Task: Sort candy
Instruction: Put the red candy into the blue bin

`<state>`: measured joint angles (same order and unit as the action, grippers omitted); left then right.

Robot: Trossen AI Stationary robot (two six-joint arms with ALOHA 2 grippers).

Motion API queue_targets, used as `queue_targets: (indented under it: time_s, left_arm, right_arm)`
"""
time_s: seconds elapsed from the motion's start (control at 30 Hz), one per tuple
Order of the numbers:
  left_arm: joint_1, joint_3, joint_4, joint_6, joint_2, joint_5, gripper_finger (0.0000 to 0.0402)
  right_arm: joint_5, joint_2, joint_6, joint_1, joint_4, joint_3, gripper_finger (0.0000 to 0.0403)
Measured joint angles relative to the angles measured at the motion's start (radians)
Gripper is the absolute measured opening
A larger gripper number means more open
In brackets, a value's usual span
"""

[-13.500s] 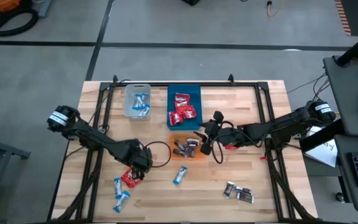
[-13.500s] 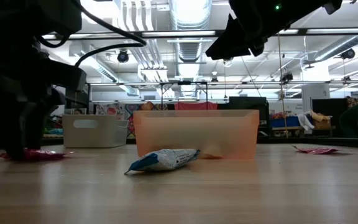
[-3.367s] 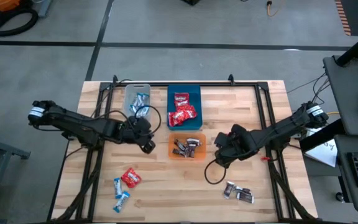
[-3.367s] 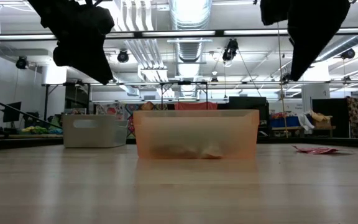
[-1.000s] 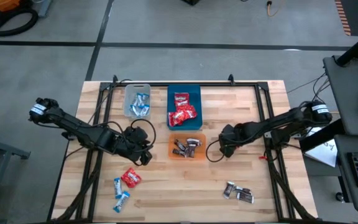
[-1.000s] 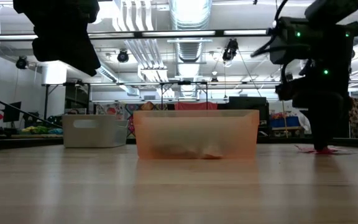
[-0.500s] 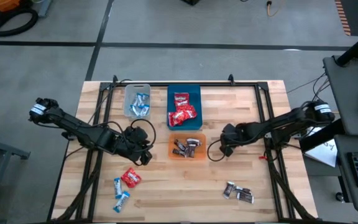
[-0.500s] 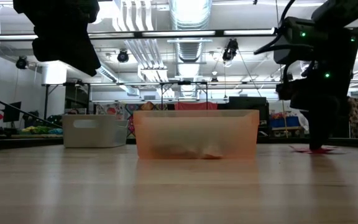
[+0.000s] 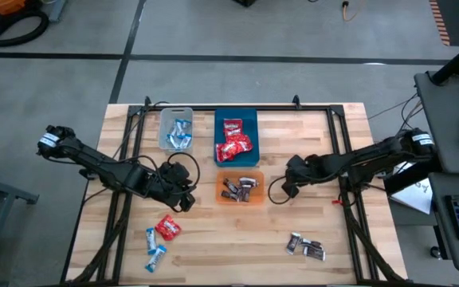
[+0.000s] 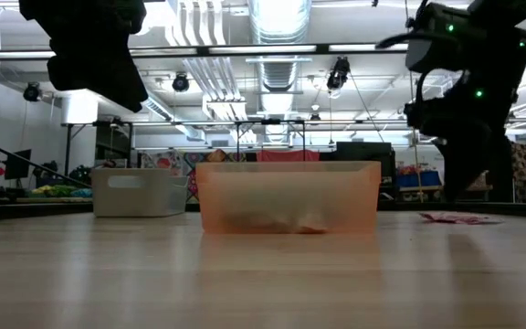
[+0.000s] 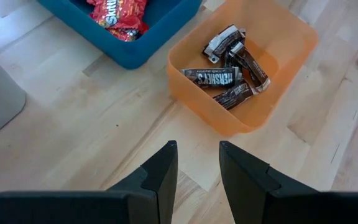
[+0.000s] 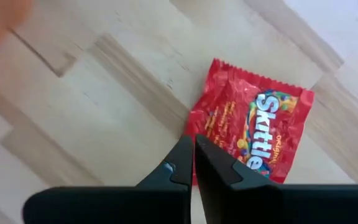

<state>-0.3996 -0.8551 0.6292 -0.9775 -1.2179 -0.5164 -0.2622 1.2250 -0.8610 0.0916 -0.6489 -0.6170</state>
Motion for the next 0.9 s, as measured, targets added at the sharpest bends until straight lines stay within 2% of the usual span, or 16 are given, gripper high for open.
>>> queue_targets:
  time_s: [0.2, 0.4, 0.5, 0.73, 0.9]
  left_arm:
    - [0.000, 0.000, 0.000, 0.000, 0.000, -0.001, 0.0102]
    - [0.000, 0.000, 0.000, 0.000, 0.000, -0.002, 0.0102]
    - [0.000, 0.000, 0.000, 0.000, 0.000, -0.012, 0.0102]
    - [0.000, 0.001, 0.000, 0.030, 0.000, -0.024, 0.0102]
    - [0.000, 0.001, 0.001, 0.031, 0.000, -0.024, 0.0102]
  right_arm:
    - [0.006, -0.083, 0.017, -0.001, -0.002, -0.001, 0.0008]
    - [-0.024, -0.110, -0.029, -0.003, -0.001, -0.023, 0.0020]
    - [-0.015, -0.109, -0.025, -0.015, 0.000, -0.042, 0.0052]
    - [-0.057, -0.063, -0.027, -0.078, -0.004, -0.066, 0.0154]
    - [-0.053, 0.001, -0.011, -0.126, -0.005, -0.060, 0.0193]
